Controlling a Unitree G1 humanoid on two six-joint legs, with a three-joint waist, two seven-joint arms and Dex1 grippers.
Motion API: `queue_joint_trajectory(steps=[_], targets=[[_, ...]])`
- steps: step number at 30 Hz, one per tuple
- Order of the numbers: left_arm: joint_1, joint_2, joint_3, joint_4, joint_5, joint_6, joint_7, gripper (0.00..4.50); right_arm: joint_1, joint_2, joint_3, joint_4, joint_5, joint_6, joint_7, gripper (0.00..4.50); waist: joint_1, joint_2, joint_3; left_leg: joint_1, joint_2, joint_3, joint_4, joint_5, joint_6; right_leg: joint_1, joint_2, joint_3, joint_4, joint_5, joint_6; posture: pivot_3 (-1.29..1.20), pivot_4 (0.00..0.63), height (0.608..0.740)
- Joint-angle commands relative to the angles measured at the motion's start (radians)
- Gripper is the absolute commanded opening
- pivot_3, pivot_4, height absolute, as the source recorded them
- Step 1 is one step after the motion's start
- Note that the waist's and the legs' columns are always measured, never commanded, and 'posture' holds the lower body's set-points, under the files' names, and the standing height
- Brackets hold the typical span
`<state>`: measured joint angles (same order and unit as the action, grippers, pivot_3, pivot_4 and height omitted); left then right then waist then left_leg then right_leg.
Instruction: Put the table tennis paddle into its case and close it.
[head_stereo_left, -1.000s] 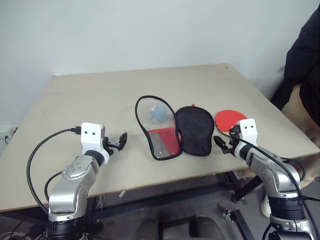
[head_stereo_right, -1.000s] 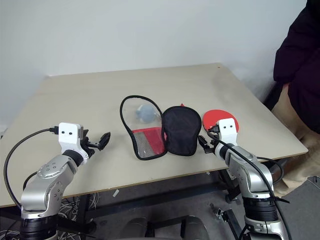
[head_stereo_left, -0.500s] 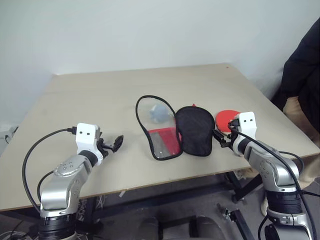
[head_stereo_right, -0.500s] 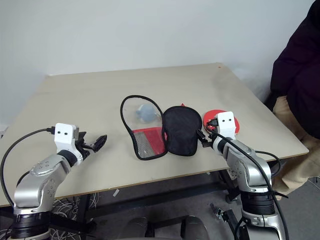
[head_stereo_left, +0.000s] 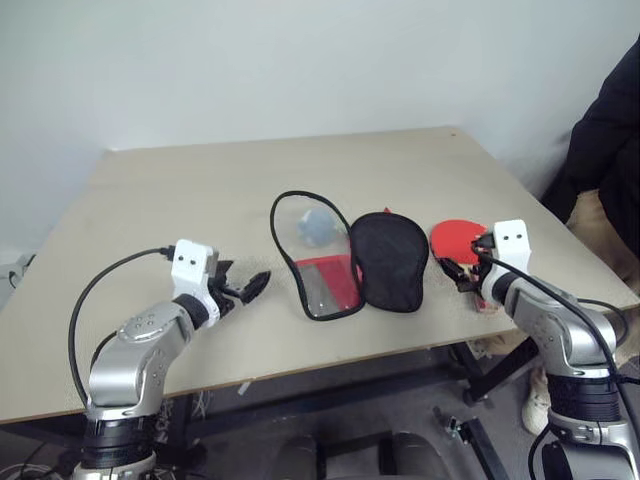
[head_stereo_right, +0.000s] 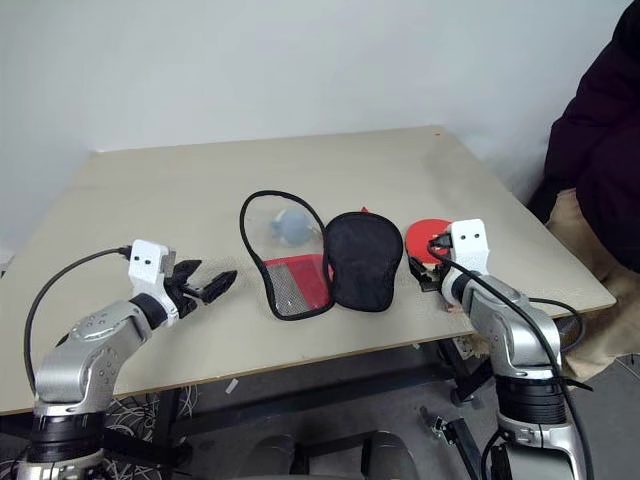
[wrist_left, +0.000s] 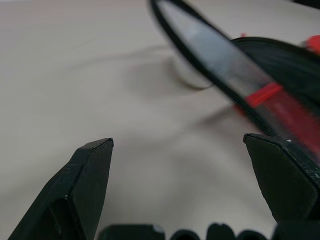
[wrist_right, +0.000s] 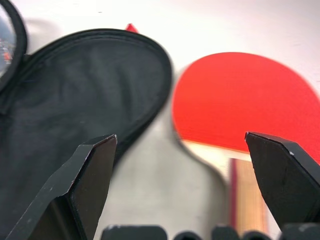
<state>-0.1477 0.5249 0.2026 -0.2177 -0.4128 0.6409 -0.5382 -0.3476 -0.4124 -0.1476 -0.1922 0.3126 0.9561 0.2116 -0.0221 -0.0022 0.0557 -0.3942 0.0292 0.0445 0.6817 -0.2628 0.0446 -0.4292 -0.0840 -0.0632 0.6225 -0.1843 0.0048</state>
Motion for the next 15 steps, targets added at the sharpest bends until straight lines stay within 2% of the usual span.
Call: queue_joint_trajectory(steps=[1,5,8,15], targets=[[-0.022,0.041,-0.008,0.013,-0.075,-0.011,-0.152,4.47,-0.044,-0.019,-0.05,0.01,0.0,0.025,-0.012,4.46,0.0,0.0,0.0,0.0,0.0,0.0,0.0,0.0,0.0,0.0,0.0,0.0,0.0,0.0,0.0,0.0,0.0,0.74],[-0.033,0.15,-0.046,0.009,-0.146,-0.004,-0.395,4.47,-0.05,-0.037,-0.045,0.022,-0.008,0.051,-0.006,4.46,0.0,0.0,0.0,-0.001,0.0,0.001,0.0,0.0,0.0,-0.002,0.0,0.0,0.0,0.0,0.0,0.0,0.0,0.74],[-0.049,0.228,-0.079,0.042,-0.13,-0.05,-0.513,4.47,-0.059,-0.043,-0.04,0.054,-0.018,0.07,-0.013,4.46,0.0,0.001,0.0,-0.001,0.0,0.001,-0.001,0.0,0.0,-0.002,0.0,0.001,0.0,0.0,0.0,0.0,0.0,0.74],[-0.12,0.262,-0.117,0.113,-0.113,-0.113,-0.625,4.47,-0.063,-0.036,-0.013,0.17,-0.047,0.058,-0.025,4.46,0.001,0.001,0.001,-0.001,0.0,0.001,-0.001,0.0,0.0,-0.002,-0.001,0.001,0.0,0.0,0.0,0.0,0.0,0.74]])
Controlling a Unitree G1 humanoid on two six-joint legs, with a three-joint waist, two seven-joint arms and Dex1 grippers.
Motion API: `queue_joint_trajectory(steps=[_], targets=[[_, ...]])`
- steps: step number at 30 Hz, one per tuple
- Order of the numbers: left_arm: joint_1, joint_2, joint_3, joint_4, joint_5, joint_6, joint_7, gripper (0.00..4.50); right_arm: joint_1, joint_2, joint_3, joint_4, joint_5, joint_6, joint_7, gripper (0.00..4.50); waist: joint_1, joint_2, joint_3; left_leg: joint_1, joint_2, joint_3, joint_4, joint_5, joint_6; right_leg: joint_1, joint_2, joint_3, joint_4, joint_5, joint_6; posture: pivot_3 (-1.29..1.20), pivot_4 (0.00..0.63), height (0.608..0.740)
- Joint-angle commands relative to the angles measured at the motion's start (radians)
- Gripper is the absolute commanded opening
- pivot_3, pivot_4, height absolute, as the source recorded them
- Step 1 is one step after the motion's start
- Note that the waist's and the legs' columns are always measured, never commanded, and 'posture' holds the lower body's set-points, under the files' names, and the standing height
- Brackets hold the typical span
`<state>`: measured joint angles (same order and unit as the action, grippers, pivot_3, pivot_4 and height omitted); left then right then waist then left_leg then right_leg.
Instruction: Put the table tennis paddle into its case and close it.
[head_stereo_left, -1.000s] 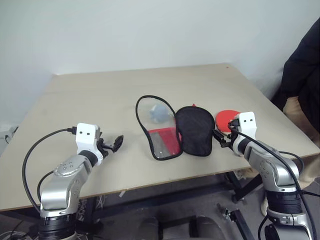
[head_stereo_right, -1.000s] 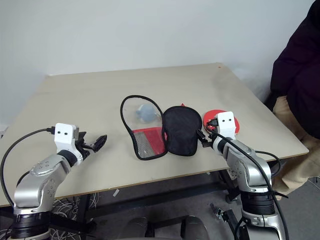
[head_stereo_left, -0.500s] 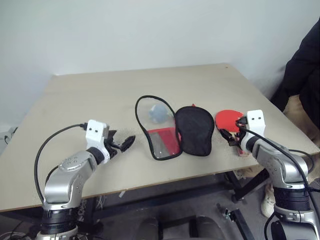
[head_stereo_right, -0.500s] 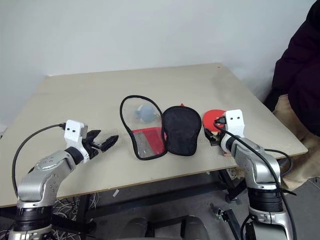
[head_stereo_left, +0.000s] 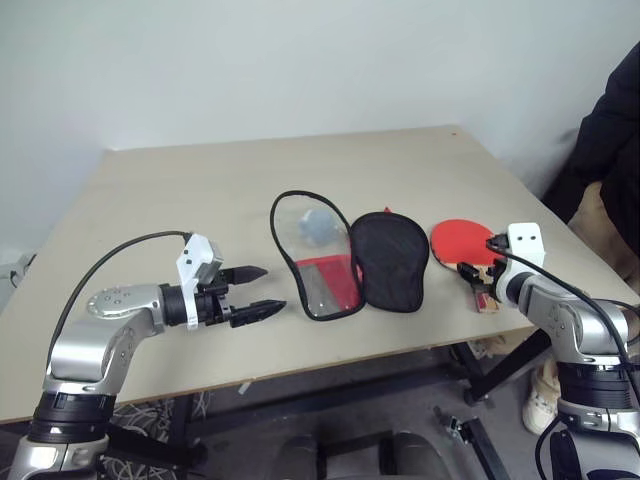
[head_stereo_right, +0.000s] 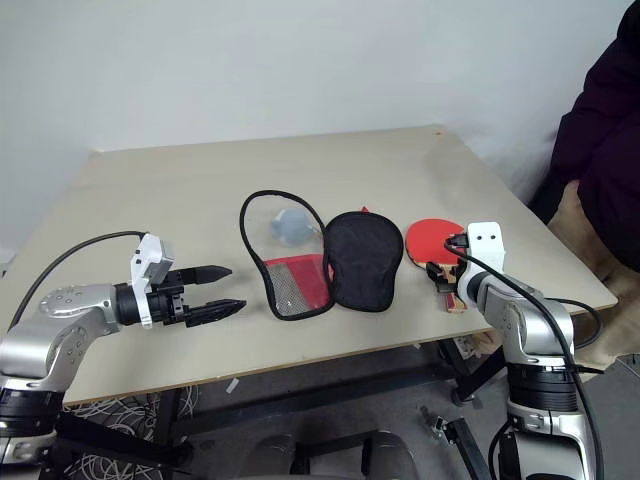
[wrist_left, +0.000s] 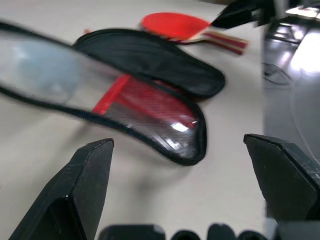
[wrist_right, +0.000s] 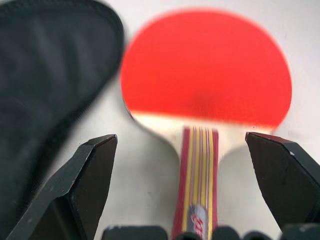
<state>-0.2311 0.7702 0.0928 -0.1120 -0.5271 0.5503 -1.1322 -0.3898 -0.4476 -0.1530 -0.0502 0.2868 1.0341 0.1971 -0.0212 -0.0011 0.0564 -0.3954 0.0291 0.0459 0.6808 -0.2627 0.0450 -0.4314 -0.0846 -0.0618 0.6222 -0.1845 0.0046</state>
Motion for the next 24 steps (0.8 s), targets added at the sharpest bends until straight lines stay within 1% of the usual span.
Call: queue_joint_trajectory(steps=[1,6,12,14,16,20,21,23,24], targets=[[-0.04,0.015,-0.011,0.009,0.002,-0.021,-0.033,4.47,-0.021,0.002,-0.007,0.052,-0.03,-0.035,-0.013,4.46,-0.001,0.0,0.0,0.0,0.0,0.0,0.0,0.0,0.0,0.0,0.0,0.0,0.0,0.0,0.0,0.0,0.0,0.74],[-0.029,0.006,-0.017,-0.023,-0.01,-0.008,-0.026,4.47,-0.033,0.005,0.001,0.134,-0.058,-0.075,-0.019,4.46,-0.001,0.0,0.0,0.0,0.0,0.001,-0.001,0.0,0.0,-0.001,0.001,0.002,0.0,0.0,0.001,0.0,0.0,0.74],[0.003,0.006,-0.009,-0.048,-0.015,-0.015,-0.019,4.47,-0.037,0.025,0.014,0.109,-0.05,-0.022,-0.011,4.46,-0.002,0.0,0.0,0.001,0.0,0.001,-0.001,0.0,0.001,-0.001,0.001,0.002,0.0,0.0,0.001,0.0,0.0,0.74],[0.012,0.006,-0.003,-0.055,-0.016,-0.017,-0.015,4.5,-0.04,0.037,0.02,0.087,-0.05,0.023,-0.02,4.18,-0.003,0.0,0.0,0.001,0.0,0.001,-0.001,0.0,0.001,-0.001,0.001,0.003,0.0,0.0,0.001,0.0,0.0,0.74],[0.02,0.006,0.002,-0.062,-0.019,-0.016,-0.011,4.5,-0.042,0.045,0.021,0.051,-0.045,0.079,-0.025,3.74,-0.003,0.0,0.0,0.001,0.0,0.001,-0.001,0.0,0.001,-0.001,0.001,0.003,0.001,0.0,0.001,0.0,0.0,0.74],[0.032,0.008,0.008,-0.068,-0.02,-0.017,-0.007,4.5,-0.056,0.046,0.024,0.002,-0.047,0.154,-0.028,2.67,-0.002,0.0,0.0,0.0,0.0,0.001,-0.002,0.0,0.001,-0.001,0.001,0.003,0.0,0.0,0.001,0.0,0.0,0.74],[0.033,0.008,0.008,-0.068,-0.02,-0.017,-0.005,4.5,-0.067,0.046,0.021,-0.001,-0.047,0.171,-0.028,2.47,-0.002,0.0,0.0,0.0,0.0,0.001,-0.002,0.0,0.001,-0.001,0.001,0.003,0.0,0.0,0.001,0.0,0.0,0.74],[0.035,0.007,0.009,-0.069,-0.02,-0.018,-0.002,4.5,-0.082,0.037,0.03,0.0,-0.055,0.202,-0.029,1.88,-0.002,0.0,0.0,0.0,0.0,0.001,-0.002,0.0,0.001,-0.001,0.001,0.003,0.0,0.0,0.001,0.0,0.0,0.74],[0.034,0.007,0.009,-0.069,-0.021,-0.017,-0.001,4.5,-0.089,0.033,0.03,0.005,-0.059,0.212,-0.029,1.68,-0.002,0.0,0.0,0.0,0.0,0.001,-0.001,0.0,0.001,-0.001,0.001,0.003,0.0,0.0,0.001,0.0,0.0,0.74]])
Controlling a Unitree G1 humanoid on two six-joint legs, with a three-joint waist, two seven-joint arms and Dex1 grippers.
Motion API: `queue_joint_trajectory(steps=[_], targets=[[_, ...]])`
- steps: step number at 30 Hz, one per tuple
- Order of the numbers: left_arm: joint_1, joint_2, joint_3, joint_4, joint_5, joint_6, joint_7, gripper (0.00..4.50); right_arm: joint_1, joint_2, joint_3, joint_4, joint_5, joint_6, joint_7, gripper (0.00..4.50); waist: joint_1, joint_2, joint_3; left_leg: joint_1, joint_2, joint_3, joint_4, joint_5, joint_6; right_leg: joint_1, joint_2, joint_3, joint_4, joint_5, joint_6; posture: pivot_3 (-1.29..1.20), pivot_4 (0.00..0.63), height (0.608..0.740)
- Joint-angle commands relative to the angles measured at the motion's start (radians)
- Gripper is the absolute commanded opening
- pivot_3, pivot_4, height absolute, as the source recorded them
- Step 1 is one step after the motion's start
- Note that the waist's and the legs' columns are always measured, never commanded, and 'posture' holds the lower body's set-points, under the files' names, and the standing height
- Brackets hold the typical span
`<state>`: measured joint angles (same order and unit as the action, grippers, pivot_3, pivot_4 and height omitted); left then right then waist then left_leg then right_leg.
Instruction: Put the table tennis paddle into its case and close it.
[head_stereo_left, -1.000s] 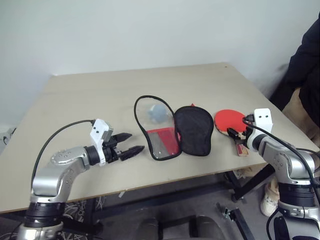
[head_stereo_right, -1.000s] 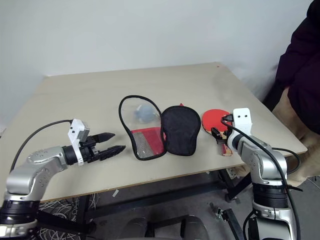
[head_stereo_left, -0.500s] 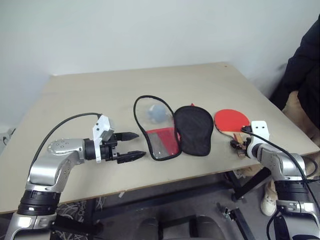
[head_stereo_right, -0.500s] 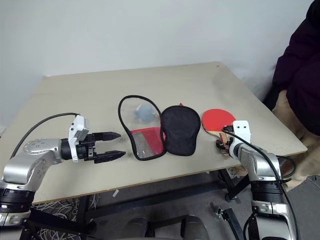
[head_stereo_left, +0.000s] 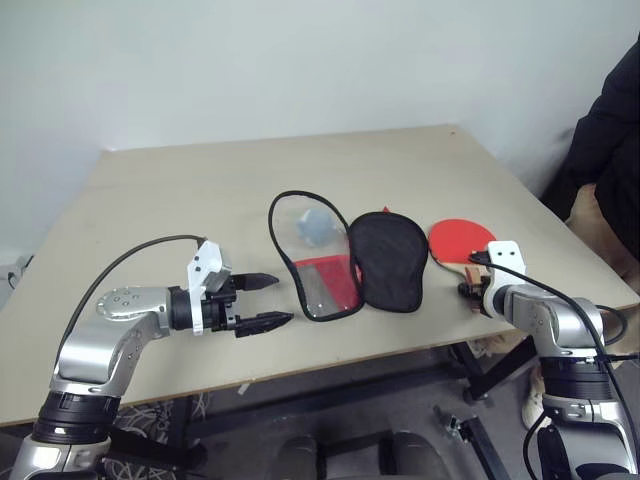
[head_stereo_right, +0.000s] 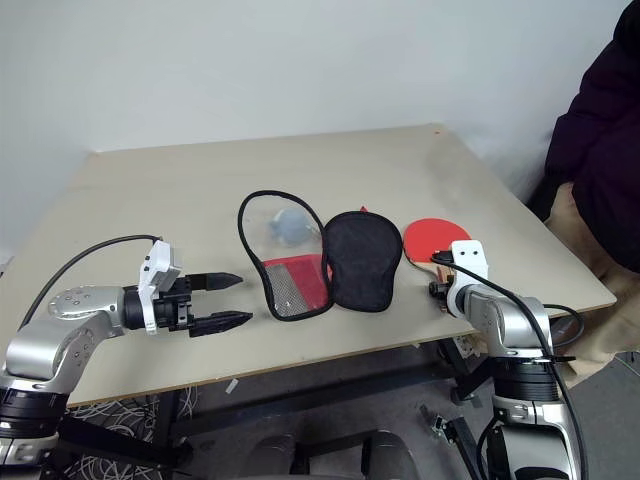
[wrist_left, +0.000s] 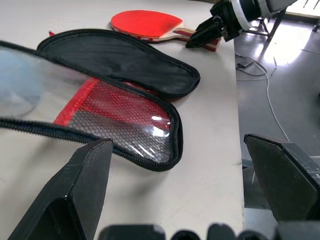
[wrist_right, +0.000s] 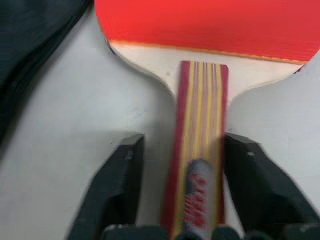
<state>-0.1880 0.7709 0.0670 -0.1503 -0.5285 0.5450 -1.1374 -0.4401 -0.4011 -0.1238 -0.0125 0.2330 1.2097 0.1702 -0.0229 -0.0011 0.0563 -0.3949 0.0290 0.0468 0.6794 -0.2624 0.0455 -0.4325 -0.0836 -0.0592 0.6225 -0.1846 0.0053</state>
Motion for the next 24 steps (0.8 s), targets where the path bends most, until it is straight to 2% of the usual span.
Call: queue_joint_trajectory(steps=[1,2,11,16,24], targets=[[-0.009,0.006,0.036,-0.031,-0.021,-0.011,0.005,4.5,-0.046,-0.017,0.0,-0.027,-0.008,0.044,-0.003,1.38,0.0,0.0,0.0,0.0,0.0,0.0,0.0,0.0,0.0,0.0,0.0,0.0,0.0,0.0,0.0,0.0,0.0,0.74],[-0.009,0.006,0.036,-0.032,-0.022,-0.011,0.007,4.5,-0.052,-0.02,-0.003,-0.02,-0.009,0.049,-0.002,1.24,0.0,0.0,0.0,0.0,0.0,0.0,0.0,0.0,0.0,0.0,0.0,0.0,0.0,0.0,0.0,0.0,0.0,0.74],[-0.007,0.003,0.041,-0.03,-0.025,-0.011,0.014,4.5,-0.159,0.032,-0.126,0.047,-0.01,0.078,-0.068,1.23,-0.001,0.0,0.0,0.0,0.0,0.001,0.0,0.0,0.0,-0.001,0.0,0.001,0.0,0.0,0.0,0.0,0.0,0.74],[-0.007,0.002,0.042,-0.029,-0.025,-0.009,0.018,4.5,-0.288,0.096,-0.241,0.101,-0.007,0.105,-0.156,1.23,0.0,0.001,0.001,-0.001,0.0,0.001,0.0,0.0,0.0,-0.002,0.0,0.001,0.001,0.001,0.002,0.0,0.0,0.74],[-0.015,0.005,0.043,-0.02,-0.022,-0.01,0.017,4.5,-0.427,0.237,-0.281,0.084,-0.019,0.193,-0.254,1.23,-0.002,0.002,0.0,-0.001,0.001,0.003,-0.003,0.0,0.0,-0.005,0.002,0.004,0.001,0.002,0.002,0.0,0.0,0.74]])
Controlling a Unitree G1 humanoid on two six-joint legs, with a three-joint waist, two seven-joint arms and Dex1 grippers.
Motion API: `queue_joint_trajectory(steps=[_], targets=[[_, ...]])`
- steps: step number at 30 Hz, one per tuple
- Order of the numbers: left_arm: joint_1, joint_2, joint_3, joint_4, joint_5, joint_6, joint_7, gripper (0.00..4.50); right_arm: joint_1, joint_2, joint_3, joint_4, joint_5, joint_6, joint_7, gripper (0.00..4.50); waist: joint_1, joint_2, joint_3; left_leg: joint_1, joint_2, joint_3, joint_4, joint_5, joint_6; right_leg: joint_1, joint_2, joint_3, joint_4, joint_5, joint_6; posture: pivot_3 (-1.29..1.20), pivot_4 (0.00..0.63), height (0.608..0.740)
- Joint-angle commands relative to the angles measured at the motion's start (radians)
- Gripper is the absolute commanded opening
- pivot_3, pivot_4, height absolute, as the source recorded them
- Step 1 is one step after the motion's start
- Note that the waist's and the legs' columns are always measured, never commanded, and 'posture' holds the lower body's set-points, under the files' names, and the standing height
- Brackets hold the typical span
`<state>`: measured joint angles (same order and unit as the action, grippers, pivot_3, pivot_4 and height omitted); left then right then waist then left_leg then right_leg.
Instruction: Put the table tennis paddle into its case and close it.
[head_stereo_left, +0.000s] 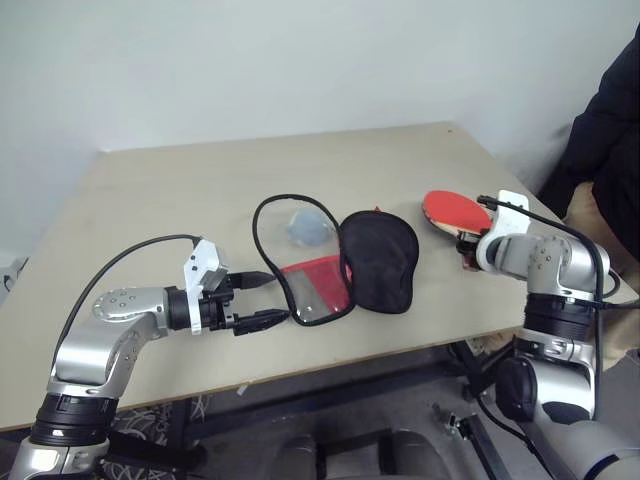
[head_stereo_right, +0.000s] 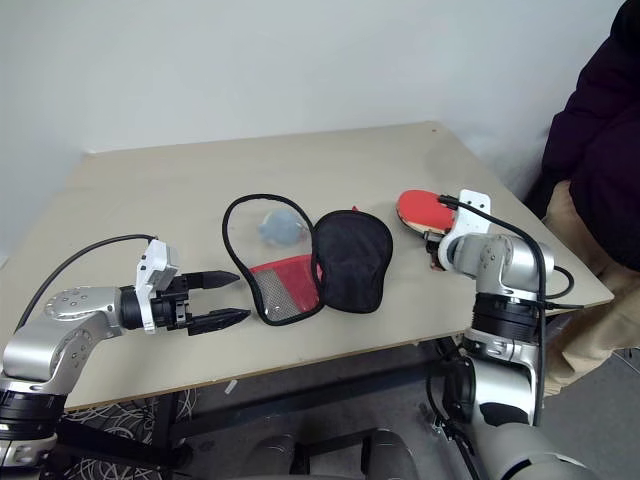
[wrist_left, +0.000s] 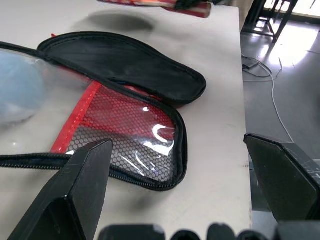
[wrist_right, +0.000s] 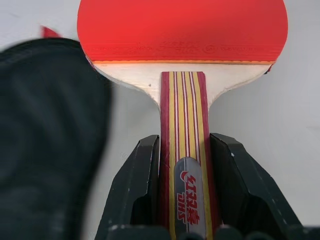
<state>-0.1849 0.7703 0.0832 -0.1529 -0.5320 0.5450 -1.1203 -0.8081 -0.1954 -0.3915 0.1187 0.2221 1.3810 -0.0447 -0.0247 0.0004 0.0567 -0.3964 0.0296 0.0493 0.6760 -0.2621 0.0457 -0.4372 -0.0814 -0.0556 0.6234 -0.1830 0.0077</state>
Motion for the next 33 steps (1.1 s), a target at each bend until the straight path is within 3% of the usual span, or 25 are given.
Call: queue_joint_trajectory(steps=[1,4,15,23,33], targets=[[-0.02,0.006,0.027,-0.017,-0.018,-0.01,0.0,4.5,-0.07,0.057,-0.019,-0.057,-0.009,0.036,-0.052,1.23,0.0,0.0,0.0,0.0,0.0,0.0,0.0,0.0,0.0,-0.001,0.0,0.0,0.0,0.0,0.0,0.0,0.0,0.74],[-0.021,0.008,0.028,-0.018,-0.016,-0.008,0.003,4.5,-0.093,0.142,-0.001,-0.104,-0.015,0.087,-0.075,1.23,0.0,0.0,0.0,-0.001,0.0,0.002,0.0,0.0,0.0,-0.002,0.0,0.002,0.0,0.0,0.0,0.0,0.0,0.74],[-0.009,0.012,0.036,-0.028,-0.019,-0.002,0.011,4.5,-0.069,0.281,0.093,-0.235,-0.031,0.228,-0.062,1.23,0.0,0.0,0.0,-0.002,0.0,0.004,0.0,0.0,0.0,-0.004,0.0,0.005,0.001,0.0,0.0,0.0,0.0,0.74],[-0.004,0.011,0.04,-0.036,-0.023,0.003,0.019,4.5,-0.035,0.324,0.139,-0.221,-0.044,0.224,-0.06,1.23,0.0,0.0,0.0,-0.001,0.001,0.005,0.0,0.0,0.0,-0.004,0.001,0.005,0.001,0.0,0.0,0.0,0.0,0.74],[0.014,0.011,0.056,-0.057,-0.032,0.014,0.03,4.5,-0.018,0.277,0.153,-0.226,-0.079,0.221,-0.056,1.23,0.0,0.0,0.0,-0.001,0.002,0.016,0.0,0.0,0.0,-0.005,0.001,0.008,0.001,0.0,0.0,0.0,0.0,0.74]])
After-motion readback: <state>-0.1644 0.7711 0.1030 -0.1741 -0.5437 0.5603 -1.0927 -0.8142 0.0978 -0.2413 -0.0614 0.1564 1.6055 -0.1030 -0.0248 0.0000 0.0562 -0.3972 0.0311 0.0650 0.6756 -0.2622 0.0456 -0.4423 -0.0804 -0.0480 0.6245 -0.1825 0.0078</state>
